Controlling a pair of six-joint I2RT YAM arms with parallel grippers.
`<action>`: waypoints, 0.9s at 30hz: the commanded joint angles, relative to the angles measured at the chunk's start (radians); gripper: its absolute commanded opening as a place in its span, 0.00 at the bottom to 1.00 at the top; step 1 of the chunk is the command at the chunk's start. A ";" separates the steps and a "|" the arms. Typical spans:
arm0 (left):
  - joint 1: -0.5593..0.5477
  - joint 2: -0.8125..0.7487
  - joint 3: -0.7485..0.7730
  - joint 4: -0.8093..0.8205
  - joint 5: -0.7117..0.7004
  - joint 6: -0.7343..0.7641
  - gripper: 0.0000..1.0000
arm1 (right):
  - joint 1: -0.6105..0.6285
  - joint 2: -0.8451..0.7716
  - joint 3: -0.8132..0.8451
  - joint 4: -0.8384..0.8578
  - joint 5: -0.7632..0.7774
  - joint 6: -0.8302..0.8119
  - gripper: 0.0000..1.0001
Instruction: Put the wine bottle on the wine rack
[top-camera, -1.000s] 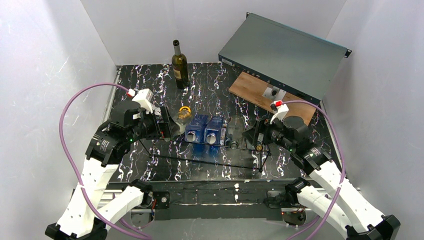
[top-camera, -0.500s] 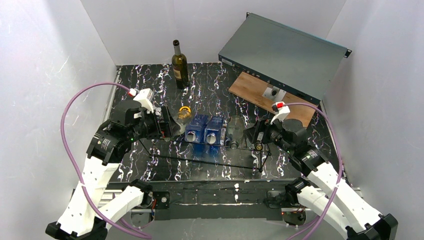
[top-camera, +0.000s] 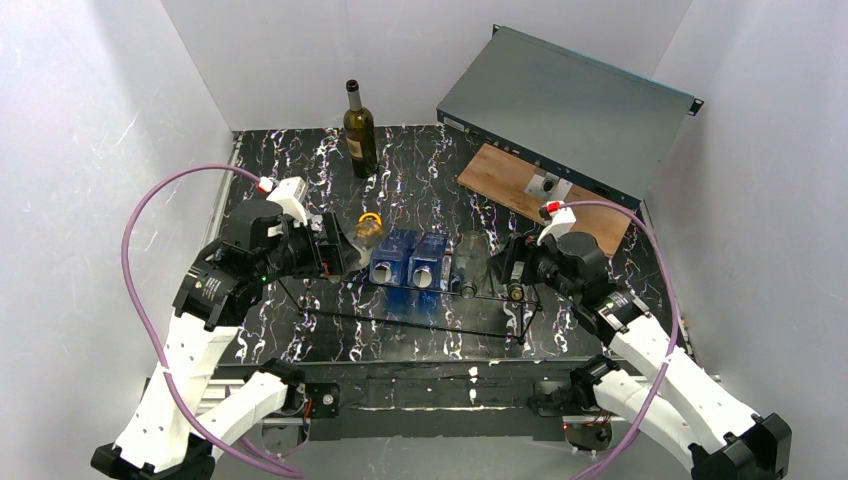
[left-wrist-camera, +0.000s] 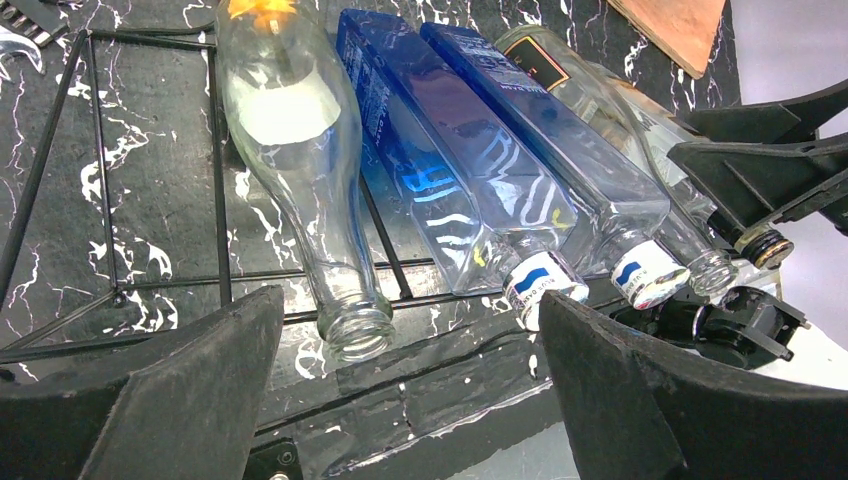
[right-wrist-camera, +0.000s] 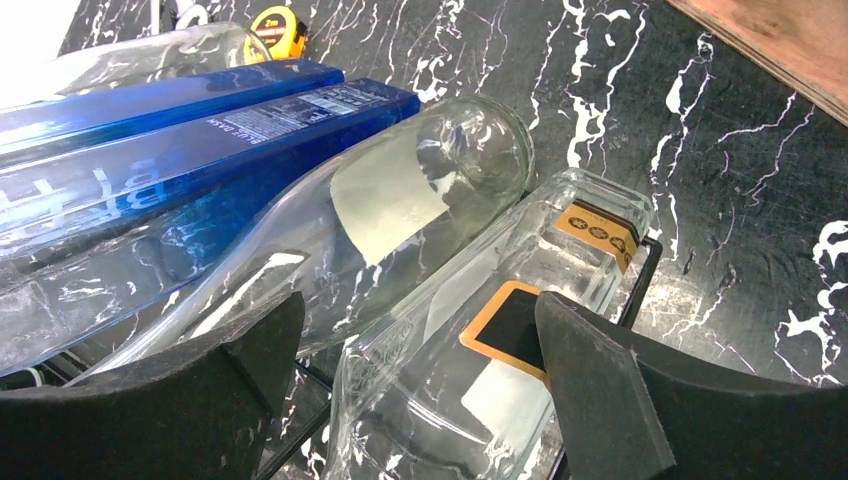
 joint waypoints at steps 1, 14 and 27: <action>-0.002 -0.005 0.009 -0.007 -0.001 0.020 0.98 | 0.001 0.024 0.091 -0.074 -0.020 0.001 0.95; -0.002 0.225 0.301 0.017 -0.237 0.090 0.98 | 0.001 0.175 0.351 -0.093 0.126 -0.238 0.98; 0.061 0.604 0.471 0.357 -0.449 0.152 0.98 | 0.001 0.097 0.299 -0.056 0.121 -0.273 0.98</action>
